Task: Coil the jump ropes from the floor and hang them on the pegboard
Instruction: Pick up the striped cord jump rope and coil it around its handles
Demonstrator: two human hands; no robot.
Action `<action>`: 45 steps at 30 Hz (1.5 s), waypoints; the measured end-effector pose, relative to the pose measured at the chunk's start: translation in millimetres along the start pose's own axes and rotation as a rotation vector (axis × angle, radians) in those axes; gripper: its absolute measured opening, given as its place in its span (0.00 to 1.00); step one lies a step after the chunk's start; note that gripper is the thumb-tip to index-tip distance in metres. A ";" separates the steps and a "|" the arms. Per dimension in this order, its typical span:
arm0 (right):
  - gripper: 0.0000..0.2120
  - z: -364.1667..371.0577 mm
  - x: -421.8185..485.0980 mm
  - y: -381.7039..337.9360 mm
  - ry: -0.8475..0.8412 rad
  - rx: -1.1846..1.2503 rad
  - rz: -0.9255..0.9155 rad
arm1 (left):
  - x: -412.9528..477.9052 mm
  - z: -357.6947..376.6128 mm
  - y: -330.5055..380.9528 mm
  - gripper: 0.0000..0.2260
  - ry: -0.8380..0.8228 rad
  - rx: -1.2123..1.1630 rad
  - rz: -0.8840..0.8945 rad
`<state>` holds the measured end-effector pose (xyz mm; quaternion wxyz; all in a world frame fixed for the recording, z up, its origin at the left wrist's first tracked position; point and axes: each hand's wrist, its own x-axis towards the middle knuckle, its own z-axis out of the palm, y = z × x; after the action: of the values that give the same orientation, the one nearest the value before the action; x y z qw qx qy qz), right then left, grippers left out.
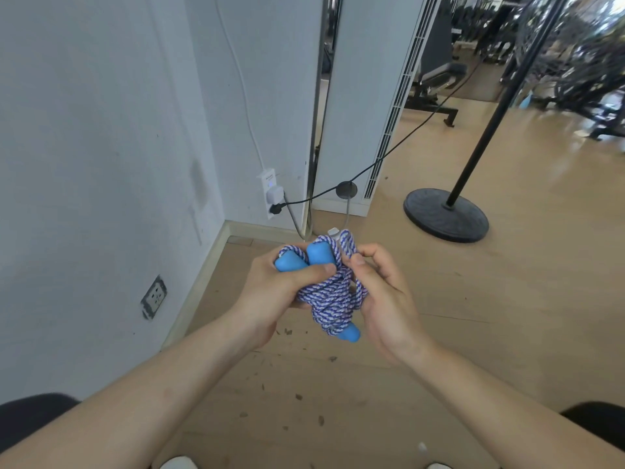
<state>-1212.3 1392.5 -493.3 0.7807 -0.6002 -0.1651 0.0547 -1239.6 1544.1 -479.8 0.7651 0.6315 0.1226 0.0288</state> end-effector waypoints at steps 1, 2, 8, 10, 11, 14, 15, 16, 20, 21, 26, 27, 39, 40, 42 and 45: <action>0.06 -0.2 1.0 -1.7 0.007 0.013 0.005 | 1.9 -0.8 -0.3 0.12 0.025 -0.015 -0.009; 0.05 -0.9 2.2 -2.6 0.014 0.023 0.008 | 3.9 -1.7 -1.0 0.13 0.048 -0.030 -0.020; 0.12 -4.7 4.9 -4.5 0.086 -0.134 0.038 | 10.2 -10.7 0.5 0.07 0.034 -0.065 -0.084; 0.12 -6.9 5.2 -6.0 0.075 -0.205 0.021 | 11.9 -12.3 1.8 0.08 0.020 -0.043 -0.058; 0.12 -7.6 5.0 -6.7 0.060 -0.211 0.016 | 12.8 -12.8 2.2 0.08 0.024 -0.016 -0.038; 0.12 -8.3 3.7 -7.9 0.004 -0.233 0.032 | 13.7 -12.9 2.6 0.10 0.035 0.049 0.034; 0.11 -8.3 3.5 -8.0 -0.010 -0.252 0.039 | 13.1 -12.6 2.4 0.10 0.032 0.066 0.065; 0.11 -8.6 3.9 -8.1 -0.013 -0.261 0.051 | 12.1 -12.1 1.8 0.10 0.028 0.087 0.097; 0.11 -10.9 9.4 -12.7 0.070 -0.126 0.154 | 10.1 -10.7 -3.1 0.09 -0.023 0.197 0.170; 0.12 -11.1 11.4 -15.1 0.094 -0.054 0.189 | 9.2 -9.4 -4.2 0.09 -0.050 0.208 0.169; 0.13 -13.1 21.7 -31.9 0.079 0.222 0.258 | 8.4 -3.1 -8.0 0.07 -0.087 0.207 0.143; 0.13 -15.4 24.2 -34.6 0.063 0.235 0.254 | 9.4 -2.8 -7.4 0.07 -0.090 0.216 0.157; 0.11 -23.1 26.1 -38.6 -0.003 -0.132 0.126 | 17.2 -9.7 -0.6 0.11 -0.186 0.434 0.374; 0.11 -23.6 24.5 -38.9 -0.014 -0.214 0.098 | 18.3 -12.1 -0.7 0.11 -0.182 0.437 0.374; 0.10 -23.6 20.4 -40.7 -0.039 -0.395 0.020 | 21.6 -16.6 -0.7 0.11 -0.160 0.421 0.361; 0.06 -18.8 13.6 -43.3 -0.044 -0.478 0.000 | 26.1 -20.6 1.4 0.11 -0.090 0.332 0.325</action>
<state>-1198.3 1367.3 -453.6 0.6128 -0.7664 -0.1905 0.0271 -1218.8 1569.4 -486.0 0.6406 0.7609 -0.0118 0.1028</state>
